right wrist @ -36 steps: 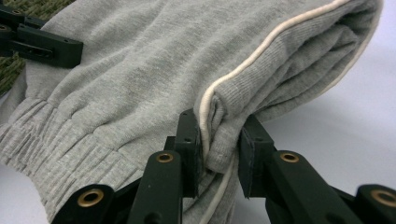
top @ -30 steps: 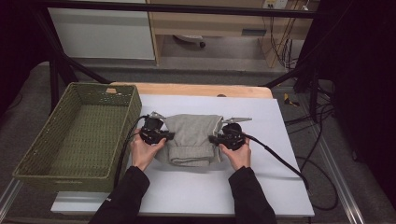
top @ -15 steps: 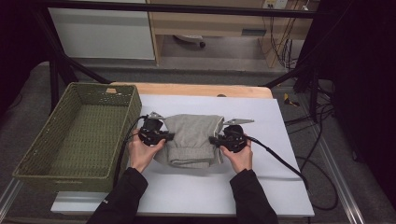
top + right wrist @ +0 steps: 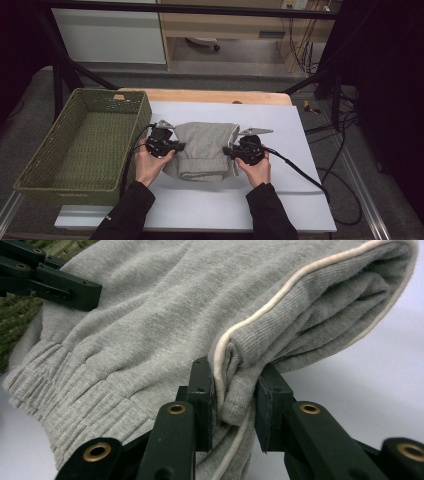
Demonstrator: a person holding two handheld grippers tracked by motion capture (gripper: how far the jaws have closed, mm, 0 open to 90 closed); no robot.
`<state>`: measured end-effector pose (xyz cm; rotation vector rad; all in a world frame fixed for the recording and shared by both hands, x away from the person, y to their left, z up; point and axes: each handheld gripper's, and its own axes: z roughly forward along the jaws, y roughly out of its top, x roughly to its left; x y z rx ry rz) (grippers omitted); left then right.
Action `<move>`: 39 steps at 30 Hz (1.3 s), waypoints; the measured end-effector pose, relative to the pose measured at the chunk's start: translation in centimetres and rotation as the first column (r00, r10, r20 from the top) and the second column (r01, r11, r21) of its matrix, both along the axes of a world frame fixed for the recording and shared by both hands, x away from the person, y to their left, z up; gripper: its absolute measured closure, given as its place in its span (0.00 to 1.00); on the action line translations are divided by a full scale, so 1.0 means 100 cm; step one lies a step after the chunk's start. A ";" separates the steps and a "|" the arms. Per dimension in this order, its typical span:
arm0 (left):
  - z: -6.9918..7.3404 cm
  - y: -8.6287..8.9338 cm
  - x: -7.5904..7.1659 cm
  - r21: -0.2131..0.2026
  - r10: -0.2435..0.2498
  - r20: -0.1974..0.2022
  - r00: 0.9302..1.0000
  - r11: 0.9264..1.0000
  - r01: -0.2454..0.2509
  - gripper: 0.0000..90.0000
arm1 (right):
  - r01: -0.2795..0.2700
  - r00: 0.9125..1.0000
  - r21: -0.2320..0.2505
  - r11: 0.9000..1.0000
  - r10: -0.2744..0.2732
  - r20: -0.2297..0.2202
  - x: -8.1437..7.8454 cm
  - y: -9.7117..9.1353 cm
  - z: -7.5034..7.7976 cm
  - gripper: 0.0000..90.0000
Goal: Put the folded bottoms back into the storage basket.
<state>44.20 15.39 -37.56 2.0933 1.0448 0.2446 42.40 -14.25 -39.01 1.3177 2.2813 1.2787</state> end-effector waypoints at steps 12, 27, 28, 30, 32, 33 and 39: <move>0.009 0.003 -0.005 0.005 -0.013 0.012 1.000 1.000 0.013 0.90 | -0.008 1.000 0.035 0.999 0.008 0.006 -0.005 -0.001 0.006 0.81; 0.020 0.010 -0.013 0.013 -0.010 0.032 0.999 1.000 0.009 0.90 | -0.021 0.999 0.042 0.999 0.019 0.034 -0.009 0.006 0.016 0.81; 0.021 0.010 -0.013 0.014 -0.011 0.034 0.999 1.000 0.011 0.90 | -0.022 0.999 0.042 0.999 0.020 0.034 -0.010 0.006 0.017 0.81; 0.022 0.010 -0.014 0.018 -0.014 0.036 0.999 1.000 0.013 0.90 | -0.022 0.999 0.044 0.999 0.020 0.036 -0.011 0.007 0.017 0.81; 0.023 0.010 -0.015 0.016 -0.014 0.037 0.999 1.000 0.013 0.90 | -0.022 0.999 0.043 0.999 0.021 0.040 -0.011 0.007 0.018 0.81; 0.024 0.010 -0.015 0.016 -0.013 0.038 0.999 1.000 0.012 0.90 | -0.022 0.999 0.044 0.999 0.020 0.042 -0.011 0.007 0.018 0.81; 0.029 0.014 -0.017 0.019 -0.007 0.047 0.999 1.000 0.006 0.90 | -0.029 0.998 0.040 0.999 0.027 0.060 -0.014 0.011 0.024 0.81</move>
